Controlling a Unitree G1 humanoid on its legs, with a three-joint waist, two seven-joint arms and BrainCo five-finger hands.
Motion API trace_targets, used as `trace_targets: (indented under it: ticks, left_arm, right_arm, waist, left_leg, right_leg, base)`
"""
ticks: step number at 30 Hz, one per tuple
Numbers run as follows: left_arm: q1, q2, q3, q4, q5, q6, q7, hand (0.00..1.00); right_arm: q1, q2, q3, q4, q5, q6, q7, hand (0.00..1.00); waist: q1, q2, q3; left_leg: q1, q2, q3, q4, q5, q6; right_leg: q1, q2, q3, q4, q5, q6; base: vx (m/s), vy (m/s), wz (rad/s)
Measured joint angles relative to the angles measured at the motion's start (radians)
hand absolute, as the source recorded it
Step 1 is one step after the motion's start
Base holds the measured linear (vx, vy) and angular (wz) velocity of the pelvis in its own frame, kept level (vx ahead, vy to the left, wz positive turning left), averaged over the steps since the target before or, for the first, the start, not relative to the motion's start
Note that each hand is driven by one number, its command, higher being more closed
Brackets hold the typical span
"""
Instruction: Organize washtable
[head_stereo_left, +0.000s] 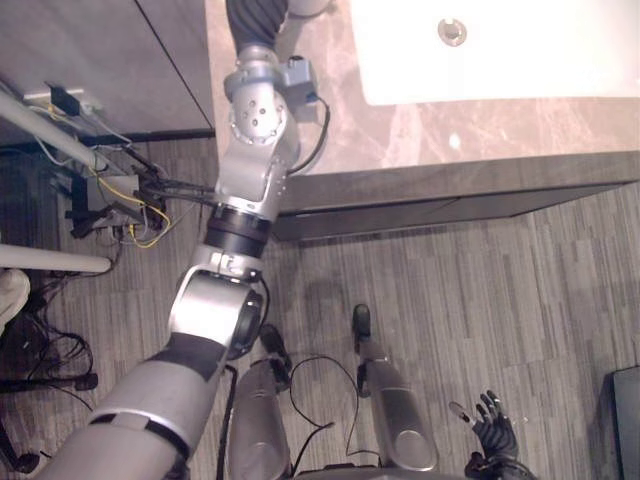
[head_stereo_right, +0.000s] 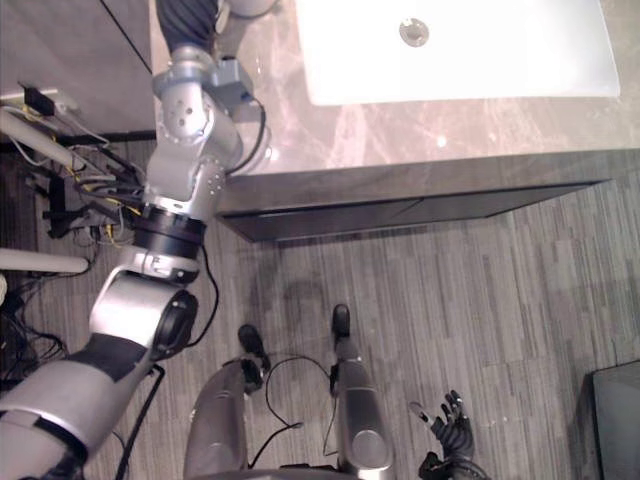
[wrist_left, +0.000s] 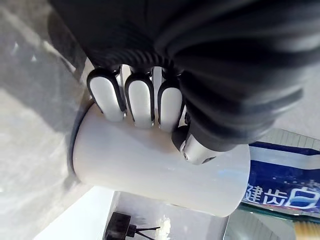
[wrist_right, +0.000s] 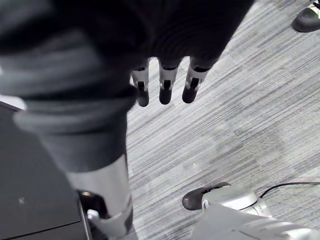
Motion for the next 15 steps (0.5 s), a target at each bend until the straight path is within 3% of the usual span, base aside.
trace_targets:
  ticks: [9, 11, 15]
  left_arm:
    - [0.111, -0.001, -0.009, -0.014, 0.0, 0.002, -0.023, 1.0]
    - [0.159, 0.005, -0.031, -0.085, 0.004, 0.004, -0.024, 1.0]
    - [0.401, 0.094, -0.117, -0.394, 0.084, 0.005, -0.046, 1.0]
  right_arm:
    - [0.0, 0.002, 0.008, 0.009, 0.0, 0.001, 0.002, 0.0]
    - [0.0, 0.005, 0.015, 0.001, 0.0, 0.002, 0.004, 0.0]
    - [0.005, 0.02, 0.061, -0.017, -0.004, 0.003, 0.024, 0.0]
  waist:
    - [0.003, 0.02, -0.065]
    - [0.004, 0.022, -0.067]
    - [0.012, 0.043, -0.094]
  left_leg:
    - [0.026, 0.0, -0.003, -0.009, -0.001, 0.002]
    - [0.05, -0.004, -0.005, -0.019, -0.001, 0.001]
    - [0.135, -0.018, -0.015, -0.062, 0.003, -0.004]
  right_leg:
    - [0.026, 0.0, -0.002, 0.0, -0.001, 0.0]
    - [0.048, -0.002, -0.006, 0.0, -0.005, -0.001]
    - [0.112, -0.011, -0.024, 0.028, -0.043, -0.003]
  base:
    - [0.01, 0.006, 0.0]
    - [0.01, 0.02, 0.07]
    - [0.05, 0.009, 0.15]
